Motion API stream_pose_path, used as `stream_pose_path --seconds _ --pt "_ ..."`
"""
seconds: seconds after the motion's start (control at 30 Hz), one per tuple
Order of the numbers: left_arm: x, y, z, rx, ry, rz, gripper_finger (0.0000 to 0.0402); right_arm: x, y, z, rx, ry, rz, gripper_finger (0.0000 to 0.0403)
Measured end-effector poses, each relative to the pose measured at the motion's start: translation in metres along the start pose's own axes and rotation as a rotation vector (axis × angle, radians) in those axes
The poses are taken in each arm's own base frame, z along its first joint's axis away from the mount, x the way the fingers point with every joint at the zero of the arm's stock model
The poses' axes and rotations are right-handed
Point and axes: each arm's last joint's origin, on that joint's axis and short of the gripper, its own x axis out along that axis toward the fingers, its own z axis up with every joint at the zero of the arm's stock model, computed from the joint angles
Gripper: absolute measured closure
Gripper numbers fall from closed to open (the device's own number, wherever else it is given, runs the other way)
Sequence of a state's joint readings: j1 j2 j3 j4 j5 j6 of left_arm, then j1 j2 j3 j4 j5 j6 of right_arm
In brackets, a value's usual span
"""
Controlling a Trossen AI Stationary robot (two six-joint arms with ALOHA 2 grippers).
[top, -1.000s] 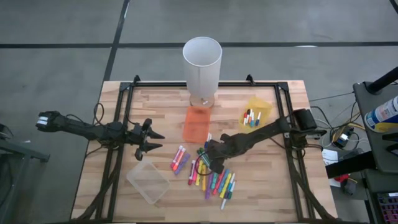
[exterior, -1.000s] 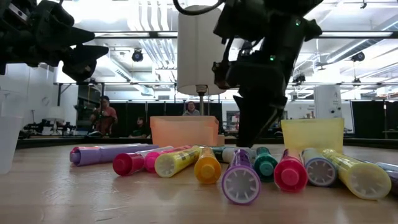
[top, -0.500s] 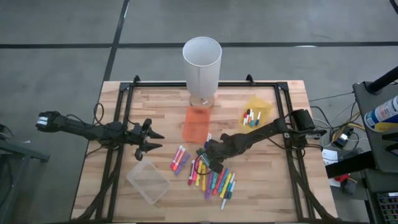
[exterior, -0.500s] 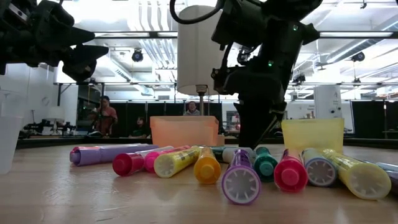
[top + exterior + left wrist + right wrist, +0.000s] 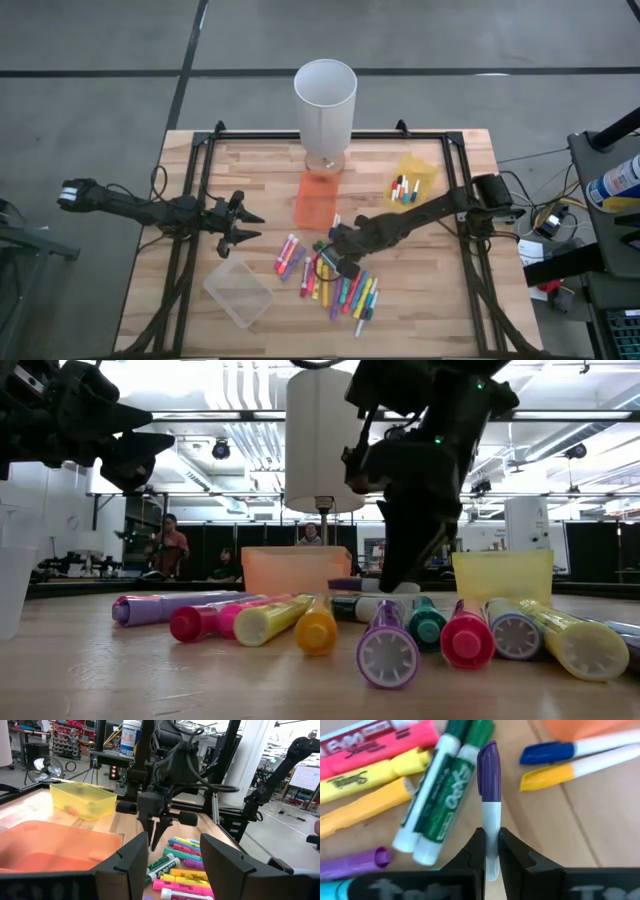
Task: Pick & Place Markers
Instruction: Put the top small purple marker pen into the yellow bin
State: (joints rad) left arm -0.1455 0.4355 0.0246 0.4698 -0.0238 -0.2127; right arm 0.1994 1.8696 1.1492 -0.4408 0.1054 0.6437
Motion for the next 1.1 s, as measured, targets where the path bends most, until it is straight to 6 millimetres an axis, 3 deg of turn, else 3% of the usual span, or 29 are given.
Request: stream_pose_path --seconds 0.3,0.5,1.1 --pt "0.0 0.0 0.0 0.0 0.0 0.0 0.0227 -0.009 -0.004 -0.002 0.006 0.017 -0.044 0.0379" --pt "0.0 0.0 0.0 0.0 0.0 0.0 0.0227 -0.025 -0.007 -0.002 0.009 0.008 -0.079 0.0379" --pt "0.0 0.0 0.0 0.0 0.0 0.0 0.0227 -0.111 -0.035 -0.012 0.141 -0.114 -0.296 0.038"
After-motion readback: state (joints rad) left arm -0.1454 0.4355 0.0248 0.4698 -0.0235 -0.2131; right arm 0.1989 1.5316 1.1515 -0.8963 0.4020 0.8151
